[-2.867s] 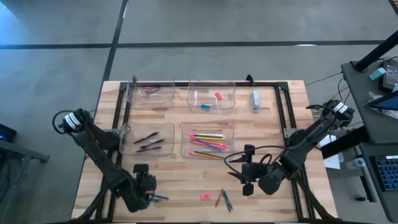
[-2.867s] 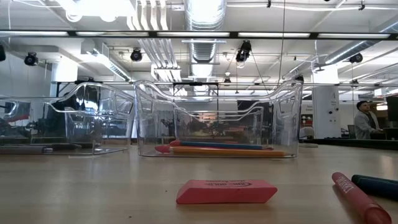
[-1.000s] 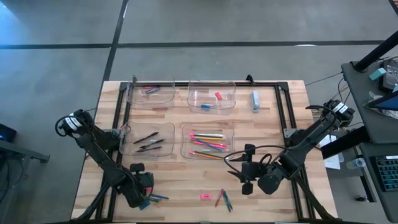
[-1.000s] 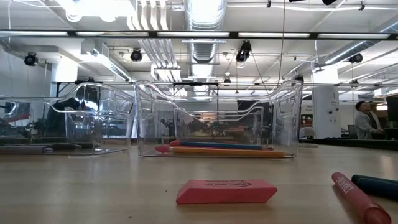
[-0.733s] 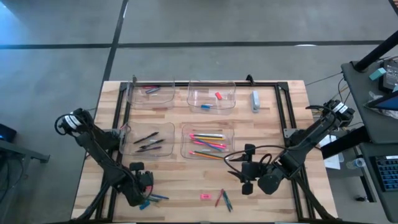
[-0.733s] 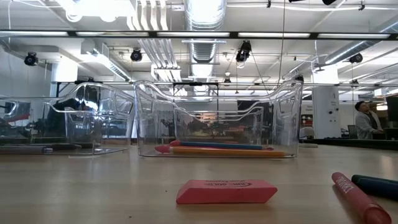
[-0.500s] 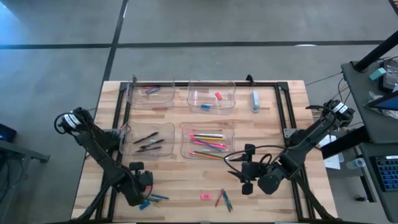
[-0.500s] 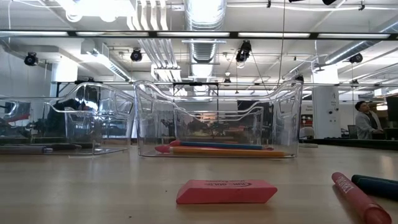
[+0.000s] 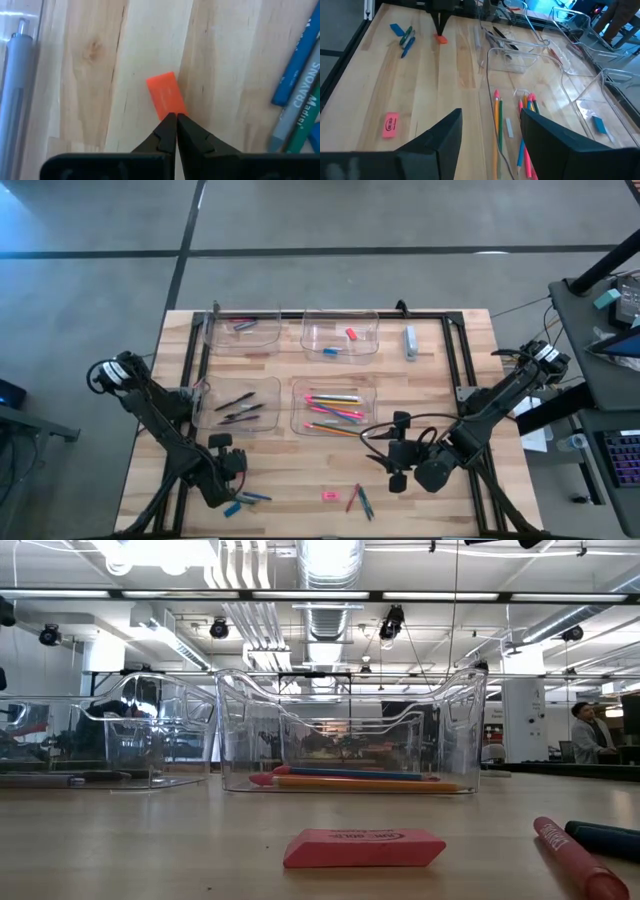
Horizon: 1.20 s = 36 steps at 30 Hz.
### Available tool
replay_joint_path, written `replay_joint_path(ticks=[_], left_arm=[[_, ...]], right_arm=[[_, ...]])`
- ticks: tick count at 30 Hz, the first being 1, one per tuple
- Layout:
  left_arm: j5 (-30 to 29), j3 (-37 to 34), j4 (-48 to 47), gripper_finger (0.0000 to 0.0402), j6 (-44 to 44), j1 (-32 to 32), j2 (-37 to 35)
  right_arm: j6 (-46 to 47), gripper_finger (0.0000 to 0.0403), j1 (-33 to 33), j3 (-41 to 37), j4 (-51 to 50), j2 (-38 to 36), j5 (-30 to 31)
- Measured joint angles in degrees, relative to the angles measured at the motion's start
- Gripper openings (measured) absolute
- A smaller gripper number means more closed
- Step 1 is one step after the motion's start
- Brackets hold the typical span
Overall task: Sort crayons/erasers/pens/pencils in bins
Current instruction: Put the orange eraser into the top right transparent bin
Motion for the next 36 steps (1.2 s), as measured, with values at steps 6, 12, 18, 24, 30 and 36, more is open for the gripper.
replay_joint_path(ticks=[6, 12, 18, 24, 30, 36], left_arm=[[-0.3, 0.1, 0.2, 0.0002, -0.1, 0.3, -0.1], [-0.3, 0.1, 0.7, 0.0, -0.6, 0.8, -0.1], [-0.2, 0.1, 1.2, 0.004, -0.8, 1.5, -0.1], [-0.3, 0.2, 0.5, 0.0121, -0.6, 2.8, -0.2], [-0.3, 0.3, -2.0, 0.0152, -0.7, 3.3, -0.2], [-0.4, 0.3, -2.1, 0.0153, -1.9, 3.3, 0.7]], right_arm=[[0.0, 0.0189, 0.0, -0.2, 0.0, 0.0, 0.0], [0.0, 0.0189, 0.0, -0.2, 0.0, 0.0, 0.0], [0.0, 0.0189, 0.0, -0.2, 0.0, 0.0, 0.0], [0.0, 0.0189, 0.0, -0.2, 0.0, 0.0, 0.0], [0.0, 0.0189, 0.0, -0.2, 0.0, 0.0, 0.0], [0.1, 0.0189, 0.0, -0.5, 0.0, 0.0, 0.0]])
